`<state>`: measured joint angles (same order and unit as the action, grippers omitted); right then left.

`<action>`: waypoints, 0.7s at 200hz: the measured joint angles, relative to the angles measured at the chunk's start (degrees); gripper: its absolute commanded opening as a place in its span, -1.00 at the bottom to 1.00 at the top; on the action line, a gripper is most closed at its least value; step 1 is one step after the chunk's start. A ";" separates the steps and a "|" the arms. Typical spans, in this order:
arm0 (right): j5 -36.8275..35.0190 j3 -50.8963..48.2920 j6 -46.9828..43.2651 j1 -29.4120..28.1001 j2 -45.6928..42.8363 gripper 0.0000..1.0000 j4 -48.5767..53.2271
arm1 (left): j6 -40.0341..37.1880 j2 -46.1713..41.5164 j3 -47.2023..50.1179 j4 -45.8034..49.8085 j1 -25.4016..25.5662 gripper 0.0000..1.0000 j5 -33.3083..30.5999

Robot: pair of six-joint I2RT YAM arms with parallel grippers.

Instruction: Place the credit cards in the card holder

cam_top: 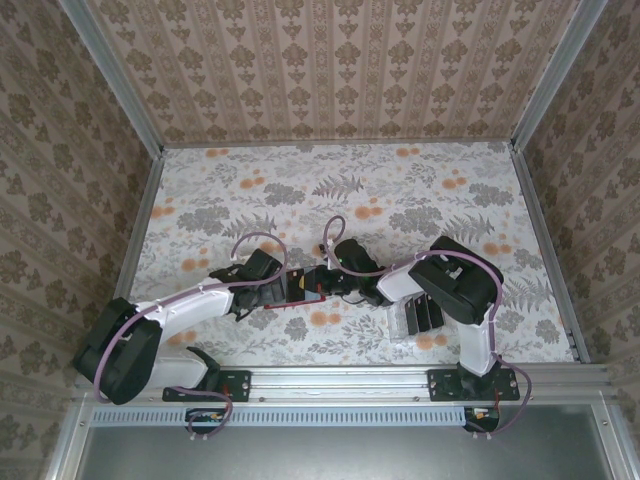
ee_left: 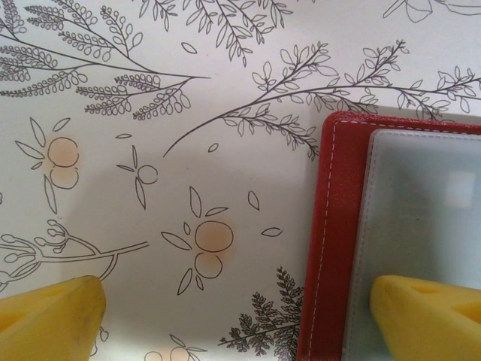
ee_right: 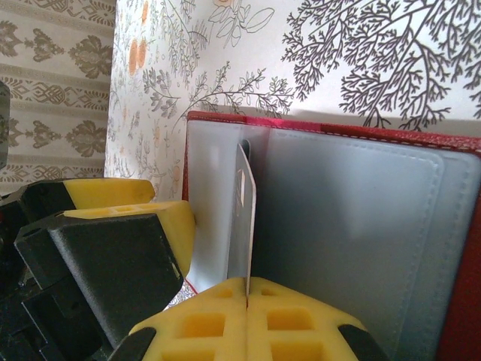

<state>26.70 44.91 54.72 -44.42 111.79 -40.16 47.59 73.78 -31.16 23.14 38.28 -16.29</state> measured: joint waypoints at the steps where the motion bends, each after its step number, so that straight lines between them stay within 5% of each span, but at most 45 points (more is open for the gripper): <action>1: -0.02 0.00 -0.02 0.00 0.00 -1.00 0.00 | 0.00 0.00 0.00 0.00 0.00 1.00 0.00; 140: 2.54 8.52 -0.52 -1.05 4.13 -0.99 7.72 | 0.00 0.04 0.00 0.00 0.00 1.00 -0.09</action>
<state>29.23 53.43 54.19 -45.47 115.92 -32.45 47.59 73.82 -31.16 23.14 38.28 -16.38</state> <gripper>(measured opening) 0.064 0.997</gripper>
